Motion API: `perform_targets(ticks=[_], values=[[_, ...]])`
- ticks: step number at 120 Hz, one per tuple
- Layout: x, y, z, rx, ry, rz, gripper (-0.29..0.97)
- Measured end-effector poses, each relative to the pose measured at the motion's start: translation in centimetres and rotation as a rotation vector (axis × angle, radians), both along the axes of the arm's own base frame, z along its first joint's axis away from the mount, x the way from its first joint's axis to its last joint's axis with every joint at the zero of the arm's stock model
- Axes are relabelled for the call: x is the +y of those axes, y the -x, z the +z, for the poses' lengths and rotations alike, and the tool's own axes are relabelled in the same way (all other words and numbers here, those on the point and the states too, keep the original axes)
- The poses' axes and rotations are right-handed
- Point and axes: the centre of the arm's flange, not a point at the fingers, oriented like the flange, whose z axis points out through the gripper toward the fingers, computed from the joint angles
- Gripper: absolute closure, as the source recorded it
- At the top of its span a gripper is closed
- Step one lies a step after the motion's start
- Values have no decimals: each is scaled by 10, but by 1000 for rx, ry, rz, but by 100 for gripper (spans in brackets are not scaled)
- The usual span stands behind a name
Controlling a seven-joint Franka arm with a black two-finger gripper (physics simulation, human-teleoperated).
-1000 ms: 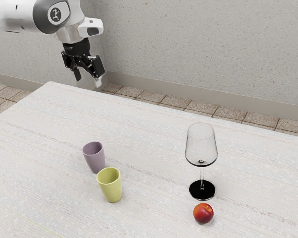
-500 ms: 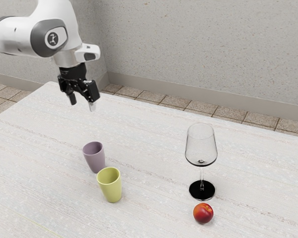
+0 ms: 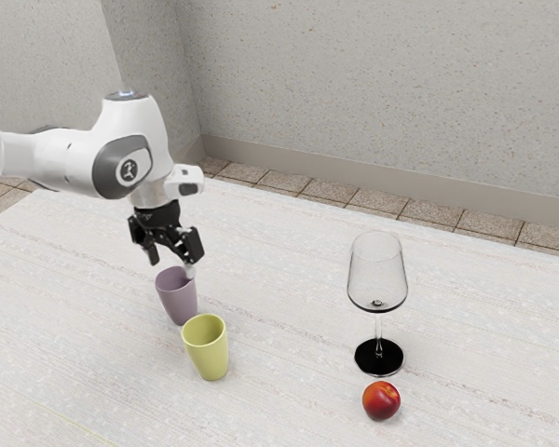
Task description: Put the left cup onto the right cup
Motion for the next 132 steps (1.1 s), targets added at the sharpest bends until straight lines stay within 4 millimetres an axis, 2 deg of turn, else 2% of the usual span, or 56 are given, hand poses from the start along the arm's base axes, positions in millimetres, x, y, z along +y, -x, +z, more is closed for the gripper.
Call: perform_targets(ticks=[39,73,78,93,102,116,132], values=[[1,-20,-53,-9,-11,24,0],[1,-32,-92,-3,-25,32,1],[1,-32,-95,-3,-26,33,7],[2,-34,-95,-17,-27,34,41],[2,-35,-95,-22,-28,35,54],[2,-36,-93,-29,-28,34,66],[4,-36,-93,-33,-30,35,73]])
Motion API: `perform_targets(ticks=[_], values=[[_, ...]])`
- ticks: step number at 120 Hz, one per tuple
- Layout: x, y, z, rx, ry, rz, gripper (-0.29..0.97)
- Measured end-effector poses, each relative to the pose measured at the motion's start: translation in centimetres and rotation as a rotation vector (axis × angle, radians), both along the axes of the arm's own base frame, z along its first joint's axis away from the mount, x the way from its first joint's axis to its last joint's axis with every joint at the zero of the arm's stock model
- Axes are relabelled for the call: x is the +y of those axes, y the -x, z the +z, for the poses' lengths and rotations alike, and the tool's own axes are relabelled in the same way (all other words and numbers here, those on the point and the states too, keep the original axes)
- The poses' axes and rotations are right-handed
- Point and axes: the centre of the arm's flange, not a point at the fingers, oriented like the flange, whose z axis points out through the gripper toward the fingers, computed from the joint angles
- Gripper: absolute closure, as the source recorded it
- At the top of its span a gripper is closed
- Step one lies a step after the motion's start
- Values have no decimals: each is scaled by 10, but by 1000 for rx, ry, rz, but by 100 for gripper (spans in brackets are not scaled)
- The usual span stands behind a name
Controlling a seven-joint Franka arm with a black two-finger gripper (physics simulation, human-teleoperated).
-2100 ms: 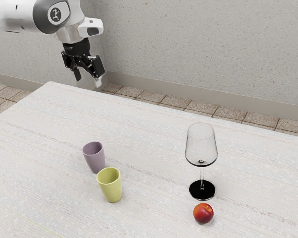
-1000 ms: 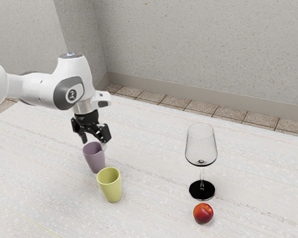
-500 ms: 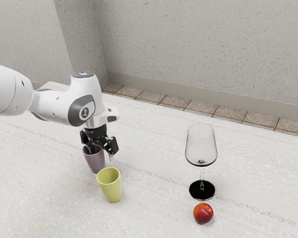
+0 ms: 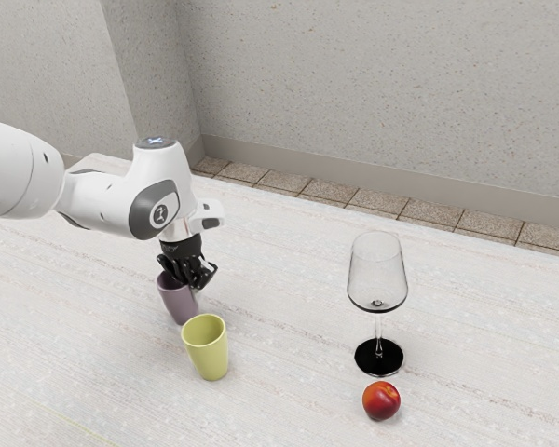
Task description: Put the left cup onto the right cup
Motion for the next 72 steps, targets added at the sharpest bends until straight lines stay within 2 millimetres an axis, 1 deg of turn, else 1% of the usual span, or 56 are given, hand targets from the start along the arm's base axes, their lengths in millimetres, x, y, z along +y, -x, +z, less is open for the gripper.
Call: perform_targets(ticks=[11,23,36,51,57,72], values=[[2,0,4,-5,-3,-1,75],[6,0,16,-21,-5,1,76],[7,2,40,-44,-1,-1,76],[6,13,79,-63,10,-7,76],[5,19,95,-63,16,-11,77],[-2,45,121,-55,31,-29,77]])
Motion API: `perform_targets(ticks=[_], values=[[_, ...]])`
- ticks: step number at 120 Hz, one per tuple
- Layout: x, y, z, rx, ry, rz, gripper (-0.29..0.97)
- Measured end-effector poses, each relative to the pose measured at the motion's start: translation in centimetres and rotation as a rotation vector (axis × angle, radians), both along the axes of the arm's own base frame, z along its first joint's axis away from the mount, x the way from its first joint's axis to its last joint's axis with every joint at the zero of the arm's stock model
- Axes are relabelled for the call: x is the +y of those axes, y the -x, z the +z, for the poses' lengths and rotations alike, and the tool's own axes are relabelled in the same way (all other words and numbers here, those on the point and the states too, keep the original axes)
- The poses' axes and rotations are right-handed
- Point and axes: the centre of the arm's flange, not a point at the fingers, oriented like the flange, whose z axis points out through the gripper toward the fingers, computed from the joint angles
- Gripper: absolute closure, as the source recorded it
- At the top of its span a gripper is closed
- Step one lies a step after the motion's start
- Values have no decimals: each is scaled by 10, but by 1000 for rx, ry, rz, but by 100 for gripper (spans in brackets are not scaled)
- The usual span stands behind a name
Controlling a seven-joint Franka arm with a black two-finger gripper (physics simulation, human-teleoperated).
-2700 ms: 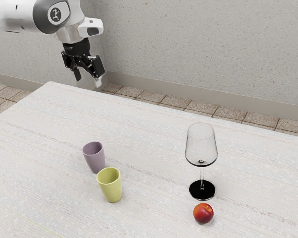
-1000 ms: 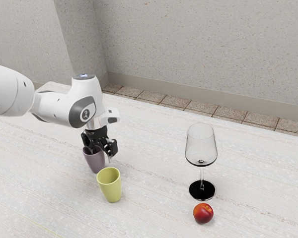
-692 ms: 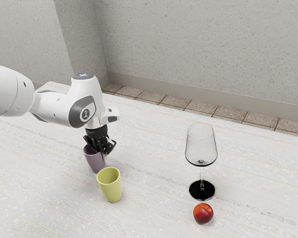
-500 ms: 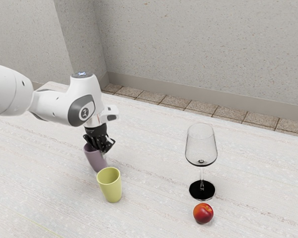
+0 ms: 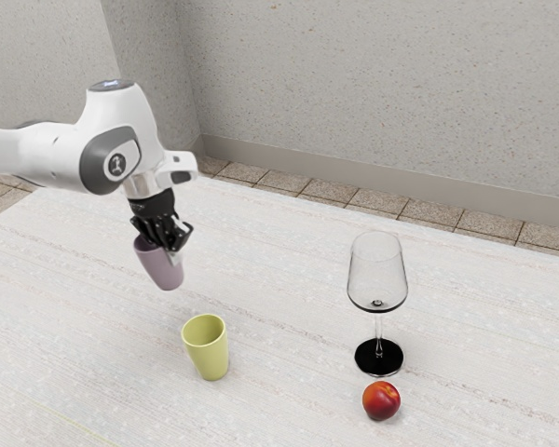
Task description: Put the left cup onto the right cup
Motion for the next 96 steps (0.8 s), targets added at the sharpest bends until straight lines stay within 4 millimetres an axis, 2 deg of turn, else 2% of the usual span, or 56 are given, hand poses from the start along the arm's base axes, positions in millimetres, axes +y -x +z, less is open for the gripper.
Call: perform_targets(ticks=[11,28,43,50,68,96], values=[[-13,19,9,11,5,-27,76],[-68,40,26,17,-2,-137,77],[-92,52,35,29,-11,-187,77],[-102,58,33,43,-17,-207,77],[-117,72,24,66,-28,-238,77],[-127,66,13,44,-32,-249,77]])
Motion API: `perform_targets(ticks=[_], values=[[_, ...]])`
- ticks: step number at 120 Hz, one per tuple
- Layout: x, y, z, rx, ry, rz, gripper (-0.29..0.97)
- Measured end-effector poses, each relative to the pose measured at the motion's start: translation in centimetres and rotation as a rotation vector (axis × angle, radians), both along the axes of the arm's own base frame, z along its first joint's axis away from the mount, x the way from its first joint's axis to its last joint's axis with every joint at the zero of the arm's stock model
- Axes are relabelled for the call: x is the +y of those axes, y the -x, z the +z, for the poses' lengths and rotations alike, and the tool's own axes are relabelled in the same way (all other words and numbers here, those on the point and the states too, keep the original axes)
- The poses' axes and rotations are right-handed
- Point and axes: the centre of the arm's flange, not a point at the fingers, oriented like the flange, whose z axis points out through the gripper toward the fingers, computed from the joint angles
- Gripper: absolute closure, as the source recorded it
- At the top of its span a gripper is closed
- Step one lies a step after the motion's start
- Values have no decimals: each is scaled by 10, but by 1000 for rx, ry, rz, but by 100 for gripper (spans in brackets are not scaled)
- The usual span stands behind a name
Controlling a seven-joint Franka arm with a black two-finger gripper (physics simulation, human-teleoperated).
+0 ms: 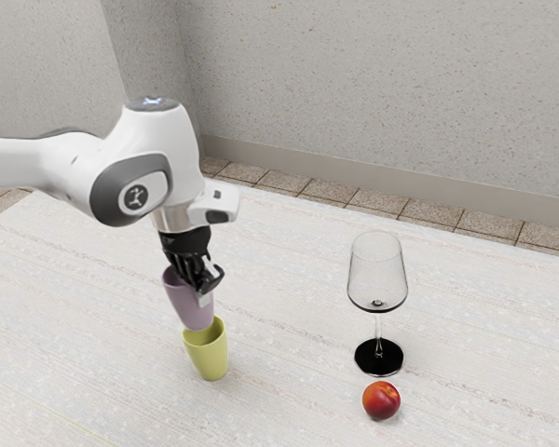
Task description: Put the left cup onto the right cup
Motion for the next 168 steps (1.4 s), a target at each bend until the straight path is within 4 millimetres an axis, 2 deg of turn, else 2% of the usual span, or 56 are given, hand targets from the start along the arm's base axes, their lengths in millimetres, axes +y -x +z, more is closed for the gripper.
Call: perform_targets(ticks=[25,82,92,100,107,125,144,168], values=[[-8,-6,-16,2,0,-4,77],[-5,1,-32,18,-16,10,78],[-5,-2,-43,36,-19,13,78],[-5,-4,-53,54,-20,18,71],[-5,-6,-60,65,-20,22,60],[-3,-7,-58,59,-18,32,30],[-2,-2,-35,17,-14,35,14],[1,3,-1,-40,-7,43,6]])
